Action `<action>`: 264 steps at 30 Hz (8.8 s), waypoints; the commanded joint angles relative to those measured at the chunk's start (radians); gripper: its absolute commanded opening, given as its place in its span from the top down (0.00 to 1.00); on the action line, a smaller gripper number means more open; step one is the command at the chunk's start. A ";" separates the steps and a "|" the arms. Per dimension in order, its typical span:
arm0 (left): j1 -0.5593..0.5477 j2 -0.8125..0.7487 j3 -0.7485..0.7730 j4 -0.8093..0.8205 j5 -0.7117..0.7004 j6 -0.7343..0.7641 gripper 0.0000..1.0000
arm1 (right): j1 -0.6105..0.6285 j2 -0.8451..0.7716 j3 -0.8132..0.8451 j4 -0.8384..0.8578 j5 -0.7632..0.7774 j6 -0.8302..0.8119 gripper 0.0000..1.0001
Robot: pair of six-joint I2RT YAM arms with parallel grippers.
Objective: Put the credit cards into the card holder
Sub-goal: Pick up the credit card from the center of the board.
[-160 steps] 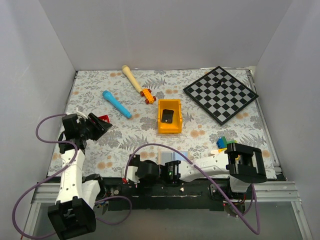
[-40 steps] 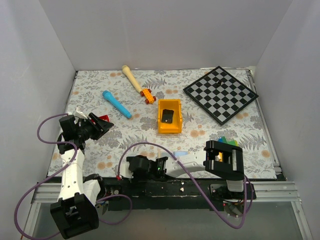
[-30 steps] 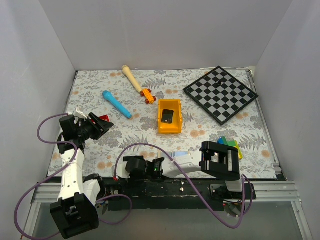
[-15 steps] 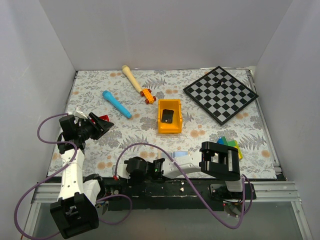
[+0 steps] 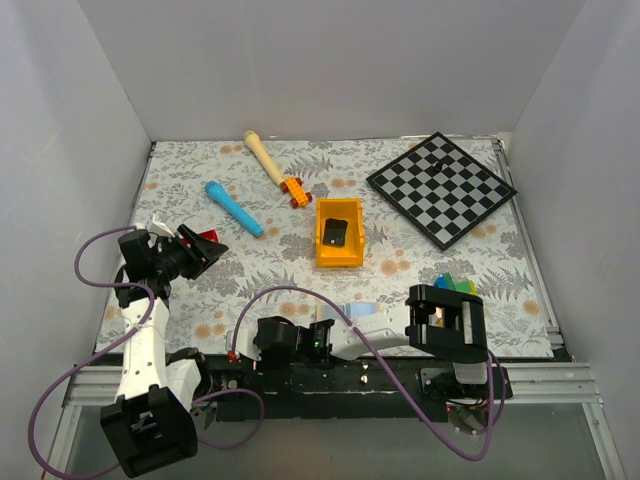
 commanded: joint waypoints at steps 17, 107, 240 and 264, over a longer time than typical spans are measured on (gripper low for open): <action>0.004 -0.032 -0.026 0.013 0.017 0.000 0.53 | -0.019 -0.114 -0.088 -0.061 0.119 0.043 0.99; 0.005 -0.030 0.006 -0.007 -0.025 0.011 0.53 | -0.020 -0.226 -0.067 -0.185 0.087 0.311 0.51; 0.018 0.014 0.029 0.041 -0.009 -0.023 0.52 | 0.063 0.123 0.312 -0.530 0.285 0.342 0.26; 0.019 0.013 0.029 0.042 -0.010 -0.021 0.52 | 0.069 0.083 0.271 -0.541 0.323 0.354 0.64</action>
